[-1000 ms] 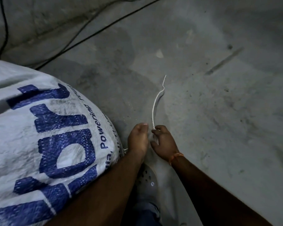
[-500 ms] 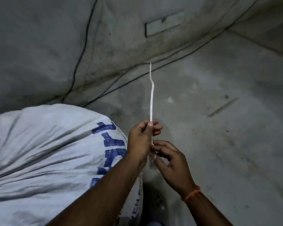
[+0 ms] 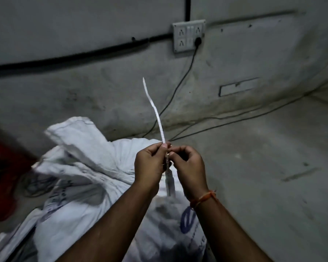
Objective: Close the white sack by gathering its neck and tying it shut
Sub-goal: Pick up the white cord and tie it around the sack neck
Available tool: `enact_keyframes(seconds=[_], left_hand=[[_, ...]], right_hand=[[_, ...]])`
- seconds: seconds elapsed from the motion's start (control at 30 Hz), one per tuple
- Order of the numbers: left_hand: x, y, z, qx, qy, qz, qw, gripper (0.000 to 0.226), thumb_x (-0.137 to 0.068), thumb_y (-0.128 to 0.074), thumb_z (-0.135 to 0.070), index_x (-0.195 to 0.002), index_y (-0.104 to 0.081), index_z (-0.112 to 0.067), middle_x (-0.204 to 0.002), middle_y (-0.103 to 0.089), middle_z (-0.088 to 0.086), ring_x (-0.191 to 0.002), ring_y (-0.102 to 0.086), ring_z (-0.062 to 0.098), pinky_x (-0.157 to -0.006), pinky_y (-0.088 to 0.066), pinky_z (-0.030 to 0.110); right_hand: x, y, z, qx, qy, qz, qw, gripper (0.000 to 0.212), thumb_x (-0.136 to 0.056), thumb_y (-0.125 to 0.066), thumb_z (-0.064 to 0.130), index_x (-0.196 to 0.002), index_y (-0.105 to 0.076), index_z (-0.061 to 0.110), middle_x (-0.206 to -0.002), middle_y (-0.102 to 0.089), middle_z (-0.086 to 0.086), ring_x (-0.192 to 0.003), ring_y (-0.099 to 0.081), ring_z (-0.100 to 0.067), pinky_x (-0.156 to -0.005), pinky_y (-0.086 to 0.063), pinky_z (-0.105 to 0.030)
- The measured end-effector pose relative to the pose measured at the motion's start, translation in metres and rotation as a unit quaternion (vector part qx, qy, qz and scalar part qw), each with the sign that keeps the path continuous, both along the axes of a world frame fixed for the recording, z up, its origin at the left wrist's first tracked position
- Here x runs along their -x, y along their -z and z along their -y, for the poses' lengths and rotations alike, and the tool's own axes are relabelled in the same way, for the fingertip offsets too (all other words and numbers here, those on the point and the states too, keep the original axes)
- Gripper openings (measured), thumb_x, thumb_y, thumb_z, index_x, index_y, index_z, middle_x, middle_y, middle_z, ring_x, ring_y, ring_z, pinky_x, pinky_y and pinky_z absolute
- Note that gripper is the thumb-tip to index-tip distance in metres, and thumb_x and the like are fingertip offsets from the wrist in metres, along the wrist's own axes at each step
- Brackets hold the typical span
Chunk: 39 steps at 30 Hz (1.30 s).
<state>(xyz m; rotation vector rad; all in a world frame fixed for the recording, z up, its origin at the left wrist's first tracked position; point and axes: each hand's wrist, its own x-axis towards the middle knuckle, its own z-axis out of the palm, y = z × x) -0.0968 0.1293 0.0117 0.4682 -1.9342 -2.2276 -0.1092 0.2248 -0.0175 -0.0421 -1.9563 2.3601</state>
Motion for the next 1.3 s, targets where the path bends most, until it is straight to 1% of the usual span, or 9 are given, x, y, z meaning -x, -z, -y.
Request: enact_keyframes(seconds=[0.07,0.2,0.37,0.53,0.77,0.9,1.03,1.17,1.3], left_hand=[[-0.013,-0.008,0.025,-0.014,-0.004,0.001,1.0,0.016,-0.098,-0.064,-0.019,-0.099,-0.079,-0.013,-0.09,-0.082,0.007,-0.08,-0.076,0.018,-0.067,-0.061,0.027],[-0.04,-0.009,0.065,-0.055,-0.02,0.014,0.998,0.016,-0.098,-0.064,-0.017,-0.099,-0.079,-0.012,-0.095,-0.082,0.009,-0.079,-0.078,0.018,-0.059,-0.058,0.023],[-0.061,0.009,0.097,-0.079,-0.043,0.037,0.995,0.018,-0.1,-0.062,-0.018,-0.106,-0.075,-0.007,-0.094,-0.082,0.008,-0.081,-0.08,0.016,-0.059,-0.059,0.02],[-0.056,0.024,0.106,-0.082,-0.048,0.04,0.995,0.018,-0.099,-0.063,-0.019,-0.107,-0.075,-0.008,-0.097,-0.082,0.009,-0.085,-0.08,0.017,-0.06,-0.058,0.02],[-0.05,0.057,0.115,-0.125,-0.048,0.026,0.991,0.019,-0.098,-0.062,-0.021,-0.095,-0.081,-0.017,-0.101,-0.081,0.007,-0.09,-0.08,0.019,-0.063,-0.06,0.025],[-0.044,0.071,0.117,-0.163,-0.025,0.021,0.986,0.023,-0.095,-0.059,-0.025,-0.088,-0.081,-0.021,-0.09,-0.079,0.001,-0.074,-0.076,0.013,-0.061,-0.06,0.027],[-0.035,0.068,0.113,-0.26,0.012,0.005,0.966,0.028,-0.099,-0.054,-0.019,-0.088,-0.079,-0.015,-0.08,-0.074,0.006,-0.062,-0.07,0.014,-0.056,-0.059,0.029],[-0.028,0.064,0.12,-0.343,0.005,0.028,0.939,0.016,-0.089,-0.058,-0.016,-0.09,-0.073,-0.009,-0.065,-0.054,-0.003,-0.045,-0.047,0.001,-0.038,-0.038,0.012],[-0.025,0.063,0.129,-0.398,0.03,0.058,0.915,0.012,-0.087,-0.057,-0.02,-0.092,-0.065,-0.011,-0.059,-0.047,-0.007,-0.04,-0.04,-0.001,-0.035,-0.029,0.008]], right_hand=[[-0.009,-0.008,0.024,0.028,-0.015,0.011,0.999,0.015,-0.084,-0.064,0.001,-0.081,-0.071,0.015,-0.081,-0.077,-0.003,-0.072,-0.068,-0.009,-0.068,-0.052,-0.028],[-0.028,-0.008,0.058,0.062,-0.066,0.04,0.995,0.014,-0.087,-0.061,0.001,-0.083,-0.07,0.011,-0.082,-0.076,-0.006,-0.072,-0.068,-0.013,-0.065,-0.05,-0.027],[-0.038,0.008,0.076,0.042,-0.147,0.076,0.985,0.007,-0.09,-0.06,0.001,-0.089,-0.067,0.001,-0.09,-0.077,-0.015,-0.077,-0.068,-0.014,-0.063,-0.051,-0.021],[-0.026,0.017,0.079,0.022,-0.17,0.08,0.982,0.007,-0.092,-0.059,0.0,-0.09,-0.066,0.002,-0.092,-0.075,-0.016,-0.082,-0.069,-0.019,-0.07,-0.053,-0.028],[-0.011,0.029,0.082,0.011,-0.201,0.088,0.976,0.006,-0.093,-0.061,0.007,-0.094,-0.066,0.003,-0.102,-0.074,-0.021,-0.083,-0.069,-0.017,-0.066,-0.052,-0.023],[0.0,0.034,0.083,0.016,-0.221,0.09,0.971,0.009,-0.095,-0.061,0.008,-0.101,-0.066,0.003,-0.104,-0.073,-0.024,-0.086,-0.068,-0.02,-0.064,-0.054,-0.02],[0.004,0.032,0.093,0.075,-0.259,0.109,0.957,0.013,-0.095,-0.062,0.008,-0.102,-0.067,-0.002,-0.088,-0.072,-0.01,-0.077,-0.065,-0.02,-0.061,-0.055,-0.026],[0.005,0.032,0.101,0.164,-0.301,0.158,0.926,0.02,-0.09,-0.065,0.019,-0.097,-0.071,0.001,-0.08,-0.07,-0.013,-0.06,-0.067,-0.02,-0.055,-0.059,-0.03],[0.007,0.031,0.106,0.207,-0.341,0.192,0.897,0.025,-0.095,-0.059,0.02,-0.104,-0.069,-0.001,-0.077,-0.072,-0.016,-0.061,-0.072,-0.024,-0.057,-0.063,-0.034]])
